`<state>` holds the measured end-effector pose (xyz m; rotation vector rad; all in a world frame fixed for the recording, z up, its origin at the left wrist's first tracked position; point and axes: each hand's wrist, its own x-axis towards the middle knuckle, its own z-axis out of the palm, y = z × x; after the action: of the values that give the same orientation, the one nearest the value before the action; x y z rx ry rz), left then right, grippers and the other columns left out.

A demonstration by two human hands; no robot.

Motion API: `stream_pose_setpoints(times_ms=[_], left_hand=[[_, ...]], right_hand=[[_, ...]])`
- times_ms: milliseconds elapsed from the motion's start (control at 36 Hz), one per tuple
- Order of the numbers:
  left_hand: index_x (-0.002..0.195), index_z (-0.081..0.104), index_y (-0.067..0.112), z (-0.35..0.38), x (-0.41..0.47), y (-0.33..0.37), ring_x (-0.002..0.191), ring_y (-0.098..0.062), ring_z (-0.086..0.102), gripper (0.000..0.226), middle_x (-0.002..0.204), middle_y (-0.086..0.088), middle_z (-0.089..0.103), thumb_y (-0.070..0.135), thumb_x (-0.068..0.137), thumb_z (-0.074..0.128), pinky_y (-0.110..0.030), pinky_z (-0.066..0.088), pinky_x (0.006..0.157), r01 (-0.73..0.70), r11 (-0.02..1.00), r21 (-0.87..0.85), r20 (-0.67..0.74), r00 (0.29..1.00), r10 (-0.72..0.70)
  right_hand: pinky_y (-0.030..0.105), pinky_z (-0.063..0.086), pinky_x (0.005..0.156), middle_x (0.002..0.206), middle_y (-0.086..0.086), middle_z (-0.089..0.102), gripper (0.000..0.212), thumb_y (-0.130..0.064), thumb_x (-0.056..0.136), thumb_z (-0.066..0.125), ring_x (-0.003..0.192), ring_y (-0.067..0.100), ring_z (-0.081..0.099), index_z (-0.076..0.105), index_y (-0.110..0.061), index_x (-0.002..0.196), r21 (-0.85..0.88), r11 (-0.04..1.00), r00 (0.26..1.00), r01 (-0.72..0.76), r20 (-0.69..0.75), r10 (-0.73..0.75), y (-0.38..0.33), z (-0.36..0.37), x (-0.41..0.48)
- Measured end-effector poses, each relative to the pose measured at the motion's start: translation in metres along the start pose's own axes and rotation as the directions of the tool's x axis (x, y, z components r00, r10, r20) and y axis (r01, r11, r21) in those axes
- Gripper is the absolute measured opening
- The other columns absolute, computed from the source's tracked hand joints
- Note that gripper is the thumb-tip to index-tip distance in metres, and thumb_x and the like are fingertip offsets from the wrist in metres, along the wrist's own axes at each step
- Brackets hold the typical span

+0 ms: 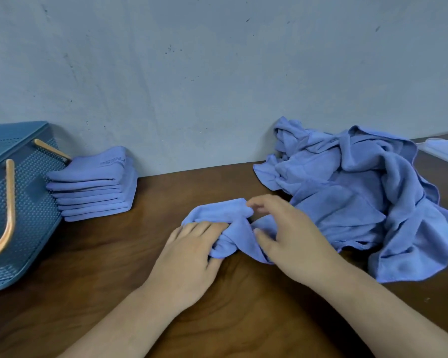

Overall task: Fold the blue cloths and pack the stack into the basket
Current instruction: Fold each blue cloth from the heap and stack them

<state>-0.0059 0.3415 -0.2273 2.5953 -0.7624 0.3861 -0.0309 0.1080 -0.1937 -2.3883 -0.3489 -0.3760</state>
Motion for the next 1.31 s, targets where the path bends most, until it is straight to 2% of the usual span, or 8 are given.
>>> stream_pose_setpoints(times_ms=[139, 278, 444, 583, 694, 806, 1056, 1306], left_hand=[[0.135, 0.058, 0.046, -0.003, 0.003, -0.023, 0.117, -0.006, 0.054, 0.046, 0.116, 0.029, 0.056, 0.027, 0.093, 0.052, -0.040, 0.039, 0.115, 0.051, 0.993, 0.109, 0.033, 0.998, -0.055], [0.144, 0.052, 0.045, -0.014, 0.006, -0.034, 0.124, -0.002, 0.047, 0.060, 0.127, 0.035, 0.054, 0.017, 0.091, 0.057, -0.042, 0.030, 0.123, 0.242, 0.966, -0.088, -0.005, 0.970, -0.244], [0.126, 0.060, 0.043, -0.024, 0.007, -0.039, 0.119, -0.001, 0.049, 0.060, 0.119, 0.037, 0.054, 0.000, 0.086, 0.048, -0.037, 0.044, 0.107, 0.304, 0.893, -0.331, -0.115, 0.927, -0.358], [0.123, 0.059, 0.045, -0.022, 0.006, -0.045, 0.122, -0.009, 0.052, 0.042, 0.125, 0.016, 0.063, 0.034, 0.091, 0.035, -0.042, 0.047, 0.105, 0.393, 0.855, -0.337, -0.088, 0.891, -0.445], [0.147, 0.052, 0.040, -0.013, 0.007, -0.041, 0.146, -0.005, 0.036, 0.058, 0.153, 0.019, 0.051, 0.059, 0.097, 0.031, -0.039, 0.033, 0.121, 0.338, 0.939, -0.062, 0.037, 0.941, -0.336], [0.156, 0.043, 0.043, -0.011, 0.006, -0.042, 0.157, -0.003, 0.019, 0.072, 0.166, 0.021, 0.034, 0.067, 0.092, 0.020, -0.041, 0.022, 0.128, 0.320, 0.947, -0.021, 0.078, 0.945, -0.317], [0.139, 0.064, 0.046, -0.022, 0.006, -0.029, 0.146, 0.012, 0.031, 0.051, 0.152, 0.030, 0.050, 0.054, 0.101, 0.031, -0.030, 0.026, 0.123, 0.228, 0.960, -0.160, 0.157, 0.967, -0.203], [0.106, 0.068, 0.042, -0.035, 0.006, -0.019, 0.107, -0.002, 0.069, 0.023, 0.106, 0.024, 0.074, 0.033, 0.097, 0.049, -0.041, 0.057, 0.093, 0.199, 0.899, -0.390, 0.026, 0.978, -0.205]], right_hand=[[0.031, 0.039, 0.104, 0.130, -0.023, 0.059, 0.053, -0.028, 0.085, 0.057, 0.116, 0.009, 0.053, 0.055, -0.041, 0.136, -0.437, 0.894, 0.995, -0.094, -0.015, 0.097, 0.012, -0.020, -0.002], [0.032, 0.055, 0.086, 0.119, -0.018, 0.065, 0.033, -0.044, 0.097, 0.051, 0.106, 0.005, 0.061, 0.057, -0.043, 0.130, -0.456, 0.881, 0.975, -0.124, 0.109, 0.193, 0.007, -0.018, -0.007], [0.034, 0.058, 0.077, 0.085, -0.010, 0.077, 0.020, -0.032, 0.100, 0.065, 0.072, 0.008, 0.069, 0.067, -0.041, 0.118, -0.029, 0.993, 0.942, -0.115, 0.313, 0.118, -0.015, -0.010, -0.014], [0.034, 0.062, 0.075, 0.104, -0.003, 0.080, 0.027, -0.014, 0.107, 0.057, 0.086, 0.023, 0.078, 0.070, -0.033, 0.120, 0.464, 0.833, 0.880, -0.300, 0.472, 0.054, -0.041, -0.009, -0.022], [0.033, 0.057, 0.092, 0.102, -0.022, 0.074, 0.025, -0.022, 0.102, 0.064, 0.100, 0.005, 0.070, 0.071, -0.042, 0.114, 0.152, 0.988, 0.979, -0.036, 0.205, 0.004, -0.019, -0.007, -0.018], [0.023, 0.054, 0.080, 0.103, -0.030, 0.065, 0.023, -0.042, 0.097, 0.064, 0.095, -0.005, 0.061, 0.065, -0.052, 0.117, -0.256, 0.967, 0.966, 0.005, 0.250, 0.061, -0.011, -0.008, -0.016], [0.024, 0.055, 0.067, 0.088, 0.003, 0.079, 0.012, -0.026, 0.104, 0.065, 0.067, 0.013, 0.070, 0.076, -0.024, 0.106, 0.294, 0.912, 0.799, -0.286, 0.598, 0.058, -0.033, -0.010, -0.019], [0.030, 0.054, 0.081, 0.098, -0.019, 0.062, 0.033, -0.031, 0.091, 0.076, 0.089, 0.003, 0.061, 0.067, -0.043, 0.121, -0.099, 0.992, 0.992, -0.080, 0.090, 0.089, 0.022, 0.006, -0.001]])
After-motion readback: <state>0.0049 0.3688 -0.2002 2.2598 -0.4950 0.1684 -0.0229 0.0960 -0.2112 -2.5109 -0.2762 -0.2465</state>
